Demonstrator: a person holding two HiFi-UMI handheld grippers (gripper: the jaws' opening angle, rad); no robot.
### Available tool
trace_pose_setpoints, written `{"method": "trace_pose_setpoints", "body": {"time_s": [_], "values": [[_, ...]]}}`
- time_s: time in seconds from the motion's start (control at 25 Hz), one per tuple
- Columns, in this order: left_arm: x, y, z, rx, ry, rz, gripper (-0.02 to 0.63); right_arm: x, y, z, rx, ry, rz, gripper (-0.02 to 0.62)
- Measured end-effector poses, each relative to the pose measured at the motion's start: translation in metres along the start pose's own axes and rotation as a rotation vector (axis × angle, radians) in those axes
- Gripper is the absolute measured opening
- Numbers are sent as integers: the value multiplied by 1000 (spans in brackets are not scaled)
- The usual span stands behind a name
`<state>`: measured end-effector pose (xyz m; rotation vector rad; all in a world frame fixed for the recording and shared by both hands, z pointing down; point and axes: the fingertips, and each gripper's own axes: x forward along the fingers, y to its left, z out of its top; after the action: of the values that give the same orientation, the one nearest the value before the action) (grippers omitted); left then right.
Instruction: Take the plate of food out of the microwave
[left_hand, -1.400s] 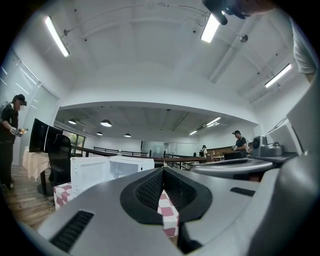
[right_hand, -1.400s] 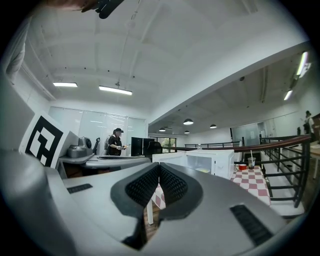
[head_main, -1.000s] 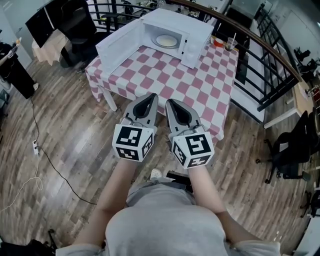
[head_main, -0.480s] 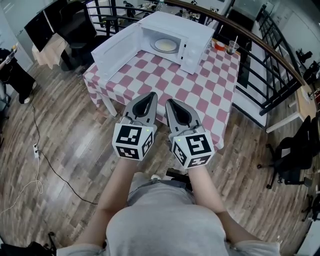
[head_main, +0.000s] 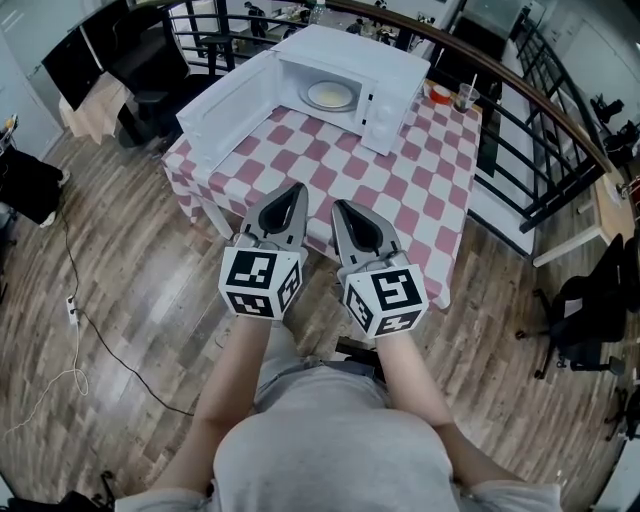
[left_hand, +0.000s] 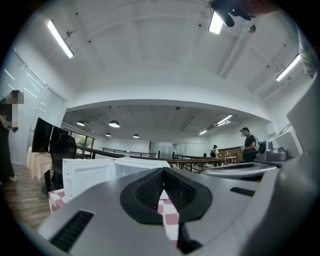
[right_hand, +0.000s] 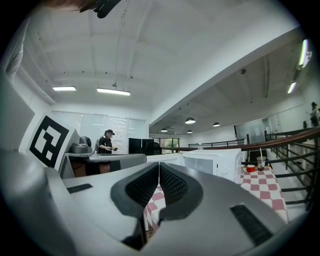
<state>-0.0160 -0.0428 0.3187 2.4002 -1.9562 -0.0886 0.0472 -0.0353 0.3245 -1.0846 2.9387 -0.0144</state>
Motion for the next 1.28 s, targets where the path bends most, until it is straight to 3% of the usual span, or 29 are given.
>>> {"method": "trace_pose_setpoints", "body": {"time_s": [0.56,1.28], "values": [[61,57,-4,-15,22,-73,3,71,-24,-10,14,22,-70,26],[151,123,-14,-66,53,-229,3,161,-68,-22,25,83,-210,26]]}}
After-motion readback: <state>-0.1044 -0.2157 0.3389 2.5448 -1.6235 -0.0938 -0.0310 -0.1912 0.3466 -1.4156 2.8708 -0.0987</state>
